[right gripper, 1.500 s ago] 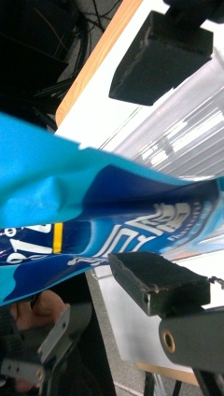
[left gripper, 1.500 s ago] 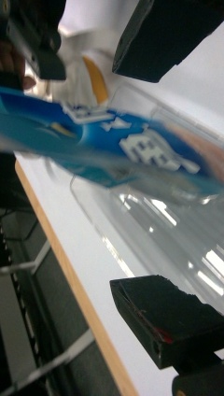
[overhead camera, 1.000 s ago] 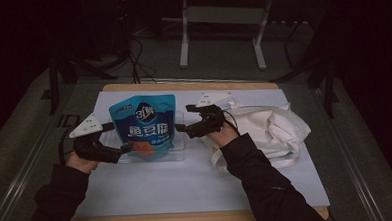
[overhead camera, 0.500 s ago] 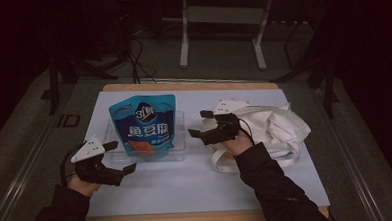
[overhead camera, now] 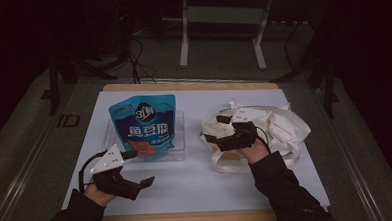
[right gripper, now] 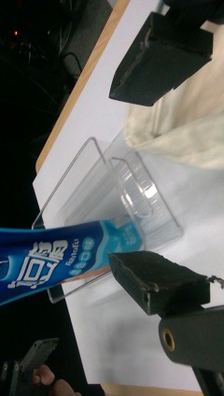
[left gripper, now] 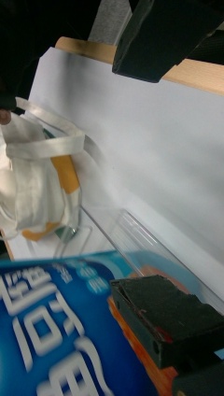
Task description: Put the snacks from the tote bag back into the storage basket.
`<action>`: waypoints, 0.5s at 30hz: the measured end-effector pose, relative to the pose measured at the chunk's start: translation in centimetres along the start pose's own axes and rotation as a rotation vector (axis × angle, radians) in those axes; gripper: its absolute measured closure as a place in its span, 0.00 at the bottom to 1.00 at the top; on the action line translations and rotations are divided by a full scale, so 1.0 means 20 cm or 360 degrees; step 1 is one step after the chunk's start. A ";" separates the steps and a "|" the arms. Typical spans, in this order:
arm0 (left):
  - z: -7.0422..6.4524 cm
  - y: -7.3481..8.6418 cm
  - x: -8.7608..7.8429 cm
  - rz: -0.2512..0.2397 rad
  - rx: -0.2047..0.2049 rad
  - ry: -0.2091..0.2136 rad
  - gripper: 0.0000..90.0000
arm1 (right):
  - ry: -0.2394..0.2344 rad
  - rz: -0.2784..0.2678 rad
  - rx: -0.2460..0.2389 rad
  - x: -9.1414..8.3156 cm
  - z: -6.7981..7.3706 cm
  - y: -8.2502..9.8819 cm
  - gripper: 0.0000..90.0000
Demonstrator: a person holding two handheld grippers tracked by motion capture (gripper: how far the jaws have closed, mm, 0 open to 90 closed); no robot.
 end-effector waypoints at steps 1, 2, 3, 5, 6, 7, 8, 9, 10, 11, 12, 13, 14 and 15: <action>-0.01 0.00 0.02 0.0004 0.0007 0.0020 0.01 | 0.0008 -0.0002 0.0007 -0.01 0.00 0.01 0.20; -0.02 0.00 0.04 0.0006 0.0013 0.0034 0.01 | 0.0011 -0.0005 0.0015 -0.02 -0.01 0.02 0.20; -0.03 -0.01 0.05 0.0011 0.0023 0.0045 0.01 | 0.0015 -0.0009 0.0016 -0.04 -0.01 0.03 0.20; -0.05 -0.01 0.09 0.0029 0.0057 0.0071 0.01 | 0.0016 -0.0007 0.0019 -0.05 -0.01 0.03 0.20; -0.06 -0.01 0.10 0.0036 0.0069 0.0082 0.01 | 0.0028 -0.0027 0.0029 -0.08 -0.01 0.05 0.20; -0.07 -0.02 0.11 0.0037 0.0069 0.0093 0.01 | 0.0031 -0.0029 0.0033 -0.09 -0.02 0.06 0.20; -0.08 -0.02 0.12 0.0038 0.0074 0.0105 0.01 | 0.0044 -0.0031 0.0033 -0.10 -0.02 0.06 0.20; -0.08 -0.02 0.13 0.0043 0.0086 0.0110 0.01 | 0.0054 -0.0031 0.0034 -0.11 -0.02 0.07 0.20; -0.09 -0.03 0.14 0.0045 0.0091 0.0114 0.01 | 0.0057 -0.0034 0.0040 -0.12 -0.02 0.07 0.20; -0.09 -0.03 0.15 0.0049 0.0094 0.0124 0.01 | 0.0067 -0.0035 0.0041 -0.13 -0.02 0.08 0.20; -0.10 -0.04 0.16 0.0052 0.0098 0.0127 0.01 | 0.0077 -0.0035 0.0045 -0.15 -0.02 0.08 0.20; -0.10 -0.04 0.16 0.0050 0.0098 0.0134 0.01 | 0.0086 -0.0039 0.0054 -0.16 -0.02 0.09 0.20; -0.11 -0.04 0.17 0.0056 0.0102 0.0142 0.01 | 0.0097 -0.0037 0.0051 -0.16 -0.02 0.09 0.20; -0.11 -0.05 0.18 0.0053 0.0105 0.0145 0.01 | 0.0106 -0.0035 0.0054 -0.17 -0.02 0.10 0.20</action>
Point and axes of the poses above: each handheld gripper's, and its own axes: x roughly forward along the jaws, y roughly out of its underside, z roughly to its left, the point moved 5 cm from there along x, roughly forward along the jaws, and after that the axes turned 11 degrees about -x, right-handed, at the moved point
